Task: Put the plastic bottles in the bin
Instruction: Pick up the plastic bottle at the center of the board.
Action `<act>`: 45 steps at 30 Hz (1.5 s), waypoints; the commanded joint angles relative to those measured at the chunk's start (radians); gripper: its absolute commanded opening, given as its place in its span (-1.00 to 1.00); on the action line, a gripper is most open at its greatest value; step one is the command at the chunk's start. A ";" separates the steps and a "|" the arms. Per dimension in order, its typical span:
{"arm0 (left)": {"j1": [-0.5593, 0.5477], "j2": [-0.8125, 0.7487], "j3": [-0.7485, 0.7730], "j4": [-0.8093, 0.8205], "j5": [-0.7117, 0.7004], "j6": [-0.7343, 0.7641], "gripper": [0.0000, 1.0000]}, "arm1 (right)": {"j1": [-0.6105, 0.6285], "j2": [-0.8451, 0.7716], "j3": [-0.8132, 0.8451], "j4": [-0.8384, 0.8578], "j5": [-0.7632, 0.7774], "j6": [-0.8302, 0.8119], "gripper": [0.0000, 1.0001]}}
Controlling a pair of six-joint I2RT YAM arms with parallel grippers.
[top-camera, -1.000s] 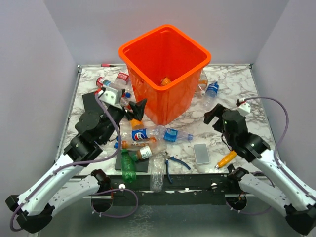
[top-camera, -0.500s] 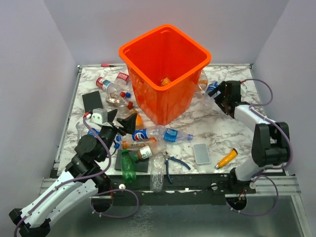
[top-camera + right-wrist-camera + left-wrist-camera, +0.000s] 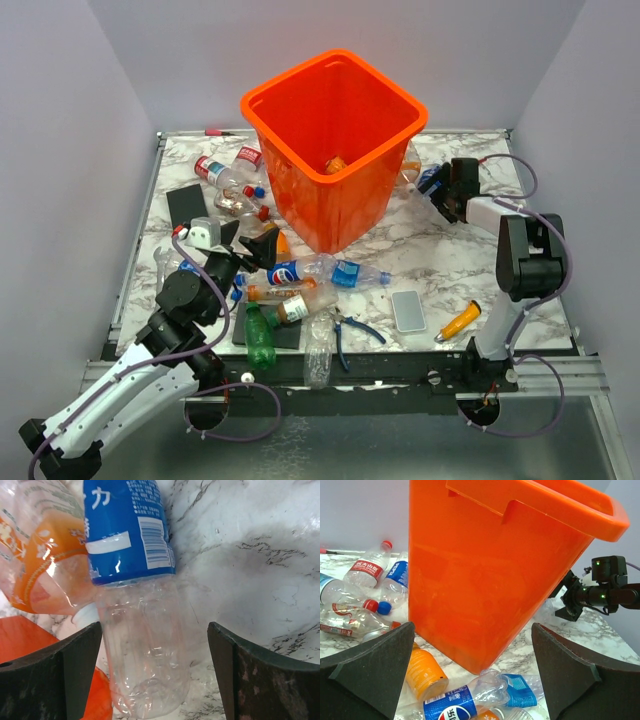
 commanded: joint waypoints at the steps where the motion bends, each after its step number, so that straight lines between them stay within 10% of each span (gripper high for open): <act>1: 0.007 0.013 0.009 0.017 -0.003 -0.002 0.98 | -0.005 0.052 0.024 0.004 -0.063 -0.033 0.78; 15: 0.013 0.017 0.009 0.014 0.002 -0.010 0.98 | -0.003 -0.137 -0.157 0.043 -0.040 -0.036 -0.07; 24: 0.013 0.003 0.002 0.029 -0.041 -0.045 0.98 | 0.011 -0.866 -0.467 -0.008 -0.005 -0.056 -0.23; 31: 0.014 -0.005 0.003 0.293 0.037 -0.179 0.98 | 0.018 -1.359 -0.486 -0.138 -0.441 -0.222 -0.23; 45: -0.003 0.665 0.649 0.397 0.843 -0.467 0.98 | 0.021 -1.584 -0.544 0.184 -0.984 0.041 -0.23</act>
